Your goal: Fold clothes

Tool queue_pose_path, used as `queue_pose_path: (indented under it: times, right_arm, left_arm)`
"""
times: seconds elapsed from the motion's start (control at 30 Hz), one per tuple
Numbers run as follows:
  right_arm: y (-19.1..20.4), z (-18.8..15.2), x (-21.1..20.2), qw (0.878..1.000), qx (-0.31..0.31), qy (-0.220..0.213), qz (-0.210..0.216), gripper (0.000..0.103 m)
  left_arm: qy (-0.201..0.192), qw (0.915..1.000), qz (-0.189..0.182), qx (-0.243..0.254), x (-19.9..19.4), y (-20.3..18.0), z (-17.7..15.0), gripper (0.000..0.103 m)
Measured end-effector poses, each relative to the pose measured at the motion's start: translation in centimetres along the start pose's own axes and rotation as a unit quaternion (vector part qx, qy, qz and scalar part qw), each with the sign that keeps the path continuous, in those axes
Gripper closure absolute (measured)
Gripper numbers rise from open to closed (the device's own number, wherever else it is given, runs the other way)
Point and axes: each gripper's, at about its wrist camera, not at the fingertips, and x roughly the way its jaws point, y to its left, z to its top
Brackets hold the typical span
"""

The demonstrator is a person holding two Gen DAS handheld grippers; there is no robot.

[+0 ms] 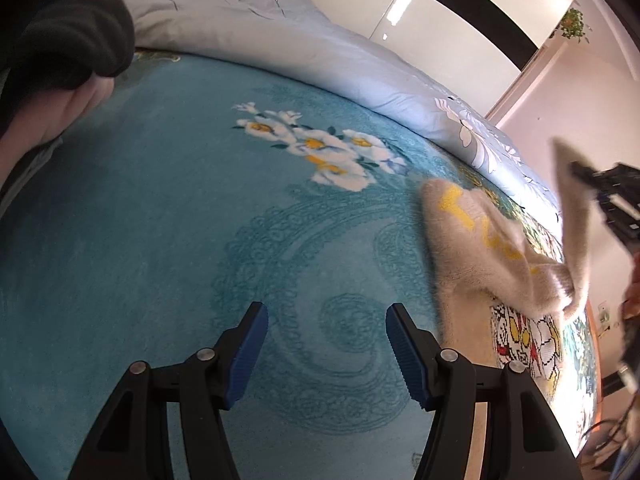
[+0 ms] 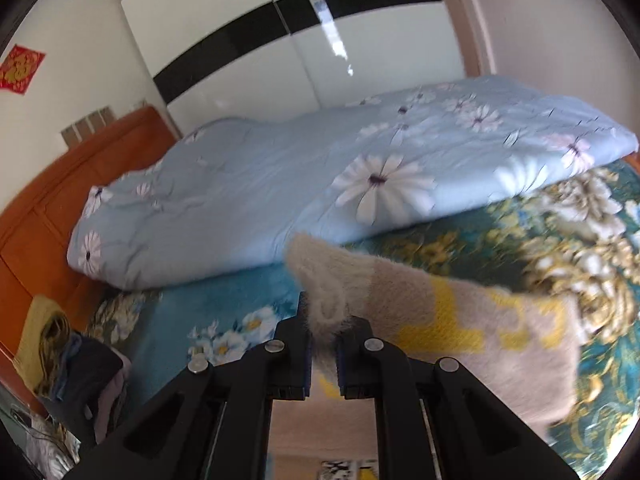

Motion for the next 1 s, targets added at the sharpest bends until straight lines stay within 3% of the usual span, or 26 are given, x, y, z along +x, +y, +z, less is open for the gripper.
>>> queue_pose_path:
  times: [0.23,0.53,0.67,0.73,0.93,1.0]
  right_arm:
    - [2.8,-6.7,7.0,0.997,-0.013,0.082,-0.004,0.093]
    - [3.3,-10.4,9.7,0.991,-0.027,0.127,-0.016,0.092]
    - [3.4,-10.4,9.5,0.989,-0.035,0.142,0.005,0.085]
    - [3.4,-10.3,9.0,0.987,-0.032,0.154,0.039,0.072]
    - [-0.4,-7.5,3.8,0.986,-0.029,0.131,0.095,0.070]
    - [-3.1,-6.0,1.6,0.992,-0.023,0.105,0.072,0.069]
  left_arm:
    - [0.009,0.9999,0.001,-0.005,0.4,0.9,-0.4,0.037]
    - [0.016,0.9998,0.001,-0.009,1.0,0.6,-0.3,0.037]
    - [0.017,0.9998,-0.002,-0.010,1.2,0.1,0.0,0.037]
    - [0.016,0.9998,-0.007,-0.008,1.3,-0.5,0.3,0.037]
    - [0.000,0.9984,-0.044,0.035,0.9,-4.6,2.2,0.037]
    - [0.006,0.9963,-0.072,0.047,2.0,-6.5,3.0,0.037]
